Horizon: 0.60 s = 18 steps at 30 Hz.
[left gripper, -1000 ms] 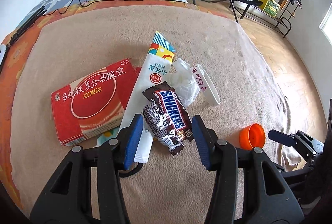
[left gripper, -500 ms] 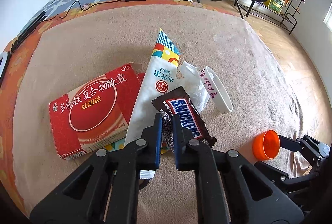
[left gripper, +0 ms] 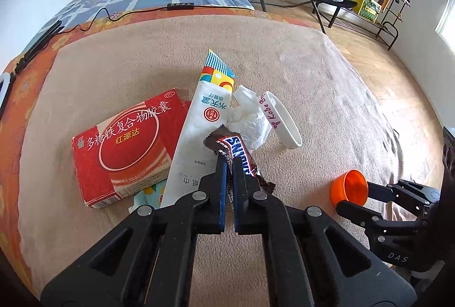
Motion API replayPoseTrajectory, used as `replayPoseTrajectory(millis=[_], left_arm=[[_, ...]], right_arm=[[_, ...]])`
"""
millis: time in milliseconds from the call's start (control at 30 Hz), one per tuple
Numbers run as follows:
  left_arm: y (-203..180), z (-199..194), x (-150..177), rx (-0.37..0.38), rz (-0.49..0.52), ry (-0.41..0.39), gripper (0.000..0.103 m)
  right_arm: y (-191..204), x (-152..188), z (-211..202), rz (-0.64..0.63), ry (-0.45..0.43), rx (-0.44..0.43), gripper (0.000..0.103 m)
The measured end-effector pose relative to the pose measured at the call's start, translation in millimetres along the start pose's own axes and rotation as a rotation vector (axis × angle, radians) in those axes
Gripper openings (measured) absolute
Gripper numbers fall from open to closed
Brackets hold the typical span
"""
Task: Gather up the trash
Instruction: 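Grasp the Snickers wrapper with the left gripper while the right grasps the orange cap, then carry the wrapper and orange cap over the basket and release both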
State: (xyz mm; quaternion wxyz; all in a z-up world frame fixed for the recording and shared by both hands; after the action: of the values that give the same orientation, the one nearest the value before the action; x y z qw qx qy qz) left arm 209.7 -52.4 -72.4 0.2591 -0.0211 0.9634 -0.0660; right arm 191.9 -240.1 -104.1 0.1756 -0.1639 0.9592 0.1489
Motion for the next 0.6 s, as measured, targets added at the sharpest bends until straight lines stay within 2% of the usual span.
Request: replayPoseTrajectory(millis=[333,600], left_arm=[[3.0,-36.6,15.3,0.016,0.003,-0.035,0.001],[3.7,-74.5,32.4,0.044,0.005,-0.056,0.001]], right_arm=[[16.0,0.9,-25.1,-0.049,-0.077,0.017,0.046],[31.0,8.4,-40.9,-0.08,-0.109,-0.004,0.046]])
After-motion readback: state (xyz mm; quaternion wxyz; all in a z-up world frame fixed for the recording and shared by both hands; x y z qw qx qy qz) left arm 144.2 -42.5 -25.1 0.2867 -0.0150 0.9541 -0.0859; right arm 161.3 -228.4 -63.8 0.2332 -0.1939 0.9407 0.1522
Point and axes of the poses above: each gripper's, at about its wrist camera, not at the fingertips, and z roughly the way its jaws point, y to its left, x to its underside, the point moved 1 cm from there along z, roughly the way its jaws point, and after that the axes turned 4 degrees about y, right-handed, at the moved point
